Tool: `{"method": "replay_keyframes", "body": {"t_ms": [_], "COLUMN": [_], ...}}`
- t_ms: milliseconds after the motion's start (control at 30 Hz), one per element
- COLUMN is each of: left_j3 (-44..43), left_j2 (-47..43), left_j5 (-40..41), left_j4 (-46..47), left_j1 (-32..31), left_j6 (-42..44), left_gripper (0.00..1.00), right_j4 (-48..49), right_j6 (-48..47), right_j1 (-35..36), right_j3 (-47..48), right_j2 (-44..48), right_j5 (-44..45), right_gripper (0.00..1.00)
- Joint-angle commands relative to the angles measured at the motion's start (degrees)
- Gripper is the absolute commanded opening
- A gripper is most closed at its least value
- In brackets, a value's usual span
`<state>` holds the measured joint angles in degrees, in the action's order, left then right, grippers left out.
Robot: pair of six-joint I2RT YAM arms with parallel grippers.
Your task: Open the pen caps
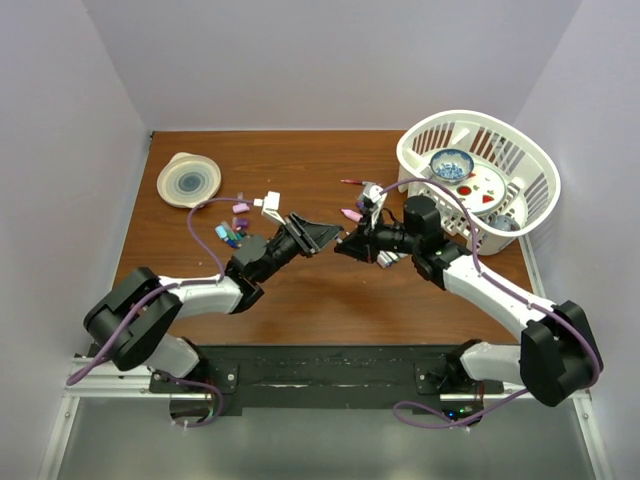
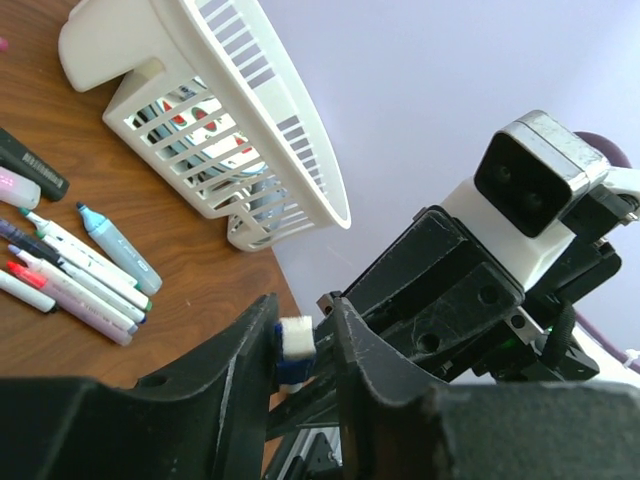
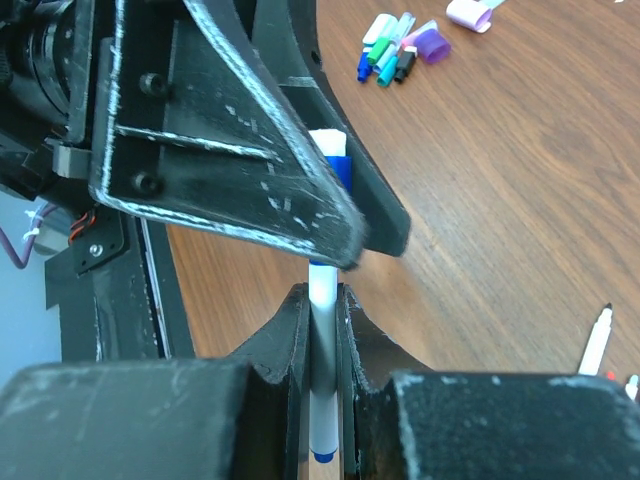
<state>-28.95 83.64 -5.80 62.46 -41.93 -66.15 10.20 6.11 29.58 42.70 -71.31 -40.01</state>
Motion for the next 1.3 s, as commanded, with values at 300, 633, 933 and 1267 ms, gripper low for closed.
{"method": "replay_keyframes", "body": {"t_ms": [300,633,933,1267], "left_j3": [-1.2,5.64,10.31,11.81], "left_j2": [-6.46,-21.13,-20.36,-10.51], "left_j5": [9.14,10.11,2.38,3.34], "left_j4": [0.39,-14.9,-27.36,-36.0], "left_j1": [9.57,30.84,39.29,41.49], "left_j6": [8.15,6.3,5.94,5.51], "left_gripper": [0.0,0.0,0.0,0.12], "right_j4": [1.4,-1.58,-7.46,-18.99], "right_j6": [1.54,-0.83,-10.19,-21.58], "right_j1": [3.81,5.13,4.7,0.74], "right_j3": [-1.39,0.46,3.35,7.58], "right_j2": [-3.92,-9.2,-8.94,-9.37], "right_j5": [-0.07,2.57,5.56,-0.77], "right_gripper": [0.0,0.0,0.0,0.0]}}
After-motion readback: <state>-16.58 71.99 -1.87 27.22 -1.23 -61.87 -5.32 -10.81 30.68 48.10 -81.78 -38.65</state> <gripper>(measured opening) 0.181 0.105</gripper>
